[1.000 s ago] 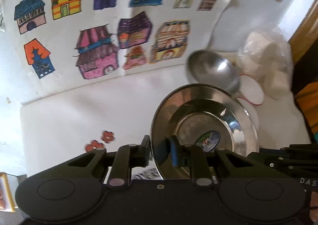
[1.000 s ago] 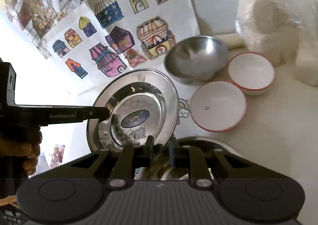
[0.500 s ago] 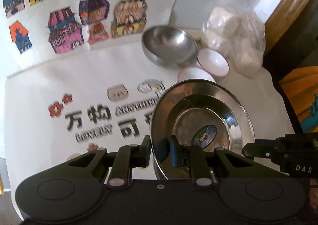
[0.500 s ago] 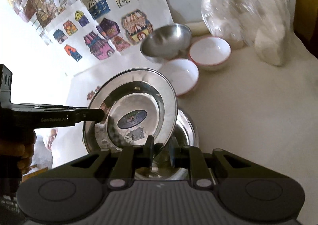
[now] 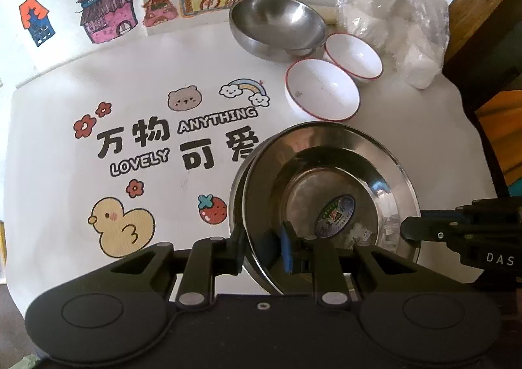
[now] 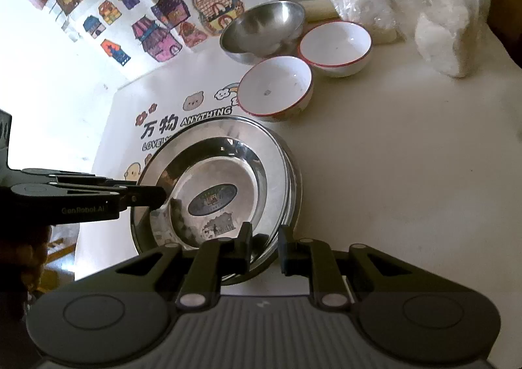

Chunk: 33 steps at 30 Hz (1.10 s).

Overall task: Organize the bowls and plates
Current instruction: 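Lower the labeled plate onto the stacked large plates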

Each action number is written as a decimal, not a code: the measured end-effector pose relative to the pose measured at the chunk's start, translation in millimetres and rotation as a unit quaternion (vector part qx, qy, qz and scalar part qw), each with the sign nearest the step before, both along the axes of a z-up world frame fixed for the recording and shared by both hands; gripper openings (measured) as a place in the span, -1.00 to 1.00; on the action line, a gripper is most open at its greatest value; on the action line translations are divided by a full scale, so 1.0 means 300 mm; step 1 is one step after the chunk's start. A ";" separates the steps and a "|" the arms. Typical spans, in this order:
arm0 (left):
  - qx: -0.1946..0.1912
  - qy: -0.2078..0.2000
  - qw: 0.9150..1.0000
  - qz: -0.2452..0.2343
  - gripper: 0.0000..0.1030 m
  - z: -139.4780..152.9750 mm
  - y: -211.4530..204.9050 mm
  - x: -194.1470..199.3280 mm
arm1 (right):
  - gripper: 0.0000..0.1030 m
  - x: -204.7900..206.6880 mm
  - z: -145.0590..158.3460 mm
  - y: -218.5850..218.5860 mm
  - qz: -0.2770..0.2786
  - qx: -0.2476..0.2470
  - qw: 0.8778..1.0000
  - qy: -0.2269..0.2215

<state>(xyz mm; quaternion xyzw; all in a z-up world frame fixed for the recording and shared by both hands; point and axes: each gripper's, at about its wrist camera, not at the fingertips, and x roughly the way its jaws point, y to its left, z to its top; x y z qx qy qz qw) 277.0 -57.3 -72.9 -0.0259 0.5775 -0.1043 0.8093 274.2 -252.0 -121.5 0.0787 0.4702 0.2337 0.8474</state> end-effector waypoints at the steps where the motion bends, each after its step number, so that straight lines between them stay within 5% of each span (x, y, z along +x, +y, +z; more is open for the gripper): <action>1: 0.002 0.003 1.000 0.003 -0.53 -0.003 -0.002 0.000 | -0.63 0.005 -0.001 0.002 0.004 -0.002 1.000 0.002; 33: 0.036 0.026 0.998 0.034 -0.47 -0.028 -0.030 0.007 | -0.63 0.044 -0.015 0.024 0.042 -0.019 0.999 0.008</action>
